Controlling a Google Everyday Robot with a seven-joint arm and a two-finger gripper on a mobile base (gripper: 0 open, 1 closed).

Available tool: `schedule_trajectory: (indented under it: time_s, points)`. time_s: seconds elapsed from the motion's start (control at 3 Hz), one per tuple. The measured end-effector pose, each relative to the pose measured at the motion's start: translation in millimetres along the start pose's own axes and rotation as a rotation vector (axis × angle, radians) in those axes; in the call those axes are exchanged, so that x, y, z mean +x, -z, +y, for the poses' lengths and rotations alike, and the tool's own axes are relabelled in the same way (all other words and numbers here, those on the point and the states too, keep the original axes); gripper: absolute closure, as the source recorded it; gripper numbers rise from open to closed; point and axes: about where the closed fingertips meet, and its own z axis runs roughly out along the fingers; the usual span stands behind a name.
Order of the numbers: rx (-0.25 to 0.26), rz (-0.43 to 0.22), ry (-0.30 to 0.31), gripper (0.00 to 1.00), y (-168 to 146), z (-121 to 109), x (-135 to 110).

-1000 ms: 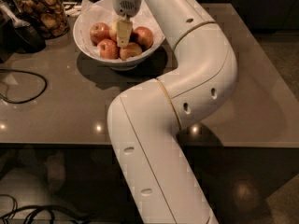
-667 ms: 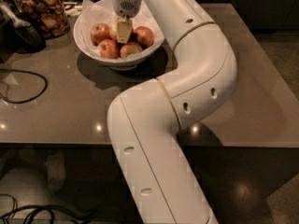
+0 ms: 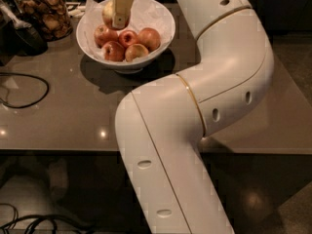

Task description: Pick apple from white bowl

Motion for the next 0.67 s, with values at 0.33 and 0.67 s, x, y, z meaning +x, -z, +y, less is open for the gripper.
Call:
schedule_trajectory:
  time_s: [0.33,0.67]
  points:
    - [0.029,-0.038,0.017,1.00,27.3,2.3,-14.3]
    - [0.036,-0.076,0.043,1.00,48.6,9.2,-29.3]
